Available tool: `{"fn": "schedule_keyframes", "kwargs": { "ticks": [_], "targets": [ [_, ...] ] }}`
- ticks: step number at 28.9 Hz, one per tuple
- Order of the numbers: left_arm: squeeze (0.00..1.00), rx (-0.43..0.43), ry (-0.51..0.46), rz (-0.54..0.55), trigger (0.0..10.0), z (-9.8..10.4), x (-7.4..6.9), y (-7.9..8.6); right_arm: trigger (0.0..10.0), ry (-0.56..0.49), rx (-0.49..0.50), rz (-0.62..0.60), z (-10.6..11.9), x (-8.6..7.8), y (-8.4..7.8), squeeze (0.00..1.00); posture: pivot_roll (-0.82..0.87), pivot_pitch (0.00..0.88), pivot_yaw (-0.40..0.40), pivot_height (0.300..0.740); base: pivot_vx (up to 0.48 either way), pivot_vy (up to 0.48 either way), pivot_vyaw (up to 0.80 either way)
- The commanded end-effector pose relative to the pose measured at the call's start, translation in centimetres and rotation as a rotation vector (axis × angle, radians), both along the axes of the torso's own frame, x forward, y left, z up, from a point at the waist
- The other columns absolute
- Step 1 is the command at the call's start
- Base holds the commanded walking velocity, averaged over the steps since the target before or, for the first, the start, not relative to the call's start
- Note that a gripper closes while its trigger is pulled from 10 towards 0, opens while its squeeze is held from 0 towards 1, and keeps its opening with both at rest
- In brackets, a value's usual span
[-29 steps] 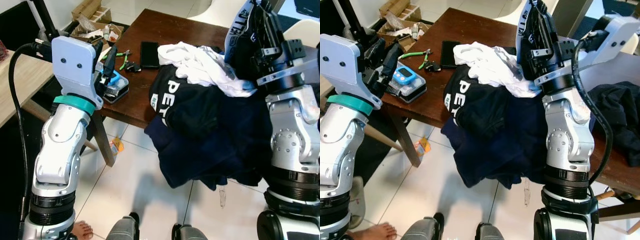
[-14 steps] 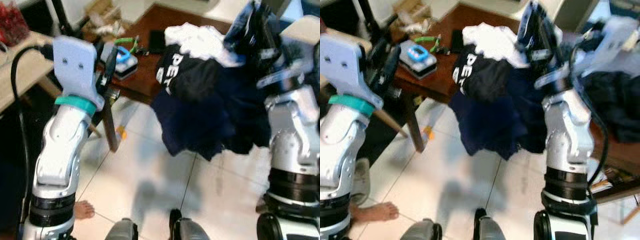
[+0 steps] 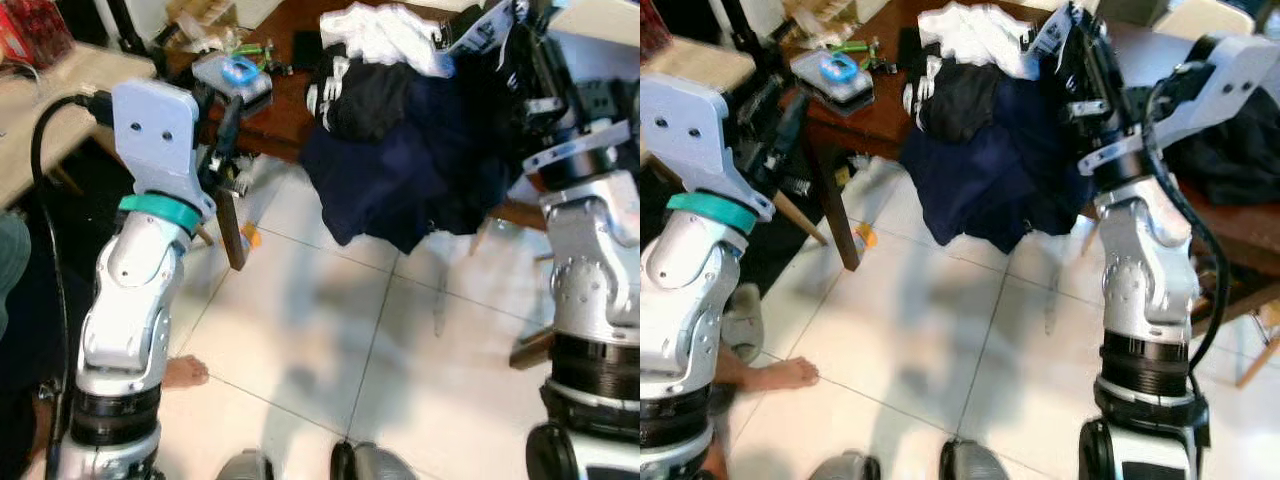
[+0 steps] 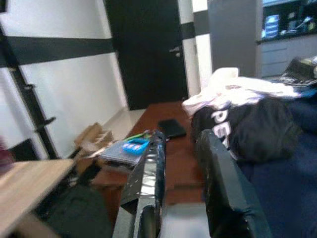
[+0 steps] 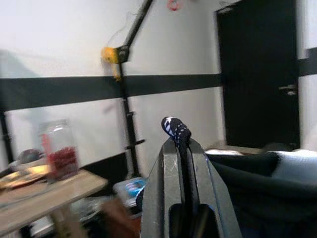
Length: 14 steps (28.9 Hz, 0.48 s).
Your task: Hang hanger
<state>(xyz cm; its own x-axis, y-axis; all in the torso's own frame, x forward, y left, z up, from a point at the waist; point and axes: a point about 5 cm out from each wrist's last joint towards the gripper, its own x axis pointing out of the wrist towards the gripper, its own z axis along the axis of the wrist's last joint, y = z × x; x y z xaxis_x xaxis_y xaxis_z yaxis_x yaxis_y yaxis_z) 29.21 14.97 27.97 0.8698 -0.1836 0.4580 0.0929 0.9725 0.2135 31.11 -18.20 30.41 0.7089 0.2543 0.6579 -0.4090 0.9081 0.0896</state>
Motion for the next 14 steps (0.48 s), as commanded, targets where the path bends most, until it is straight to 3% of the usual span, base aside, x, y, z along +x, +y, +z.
{"fn": "schedule_keyframes", "kwargs": {
  "ticks": [1,7,14],
  "targets": [
    [0.00,0.000,0.004,-0.003,10.0,-0.2,-0.1,-0.1,10.0,-0.008,-0.010,-0.012,0.1,-0.2,-0.2,0.00,0.06,0.048,0.024,0.740,-0.304,0.000,0.00],
    [0.00,-0.017,0.043,-0.028,10.0,-0.5,0.0,-0.3,10.0,0.020,-0.003,-0.022,-0.3,0.0,-0.3,0.00,0.05,0.049,0.025,0.740,0.000,0.000,-0.67],
    [0.00,0.021,0.082,-0.096,10.0,-1.2,-0.4,-1.4,10.0,0.059,-0.008,-0.035,-1.4,0.2,-0.6,0.00,0.05,0.051,0.024,0.740,0.000,0.000,-0.80]
  ]
}}
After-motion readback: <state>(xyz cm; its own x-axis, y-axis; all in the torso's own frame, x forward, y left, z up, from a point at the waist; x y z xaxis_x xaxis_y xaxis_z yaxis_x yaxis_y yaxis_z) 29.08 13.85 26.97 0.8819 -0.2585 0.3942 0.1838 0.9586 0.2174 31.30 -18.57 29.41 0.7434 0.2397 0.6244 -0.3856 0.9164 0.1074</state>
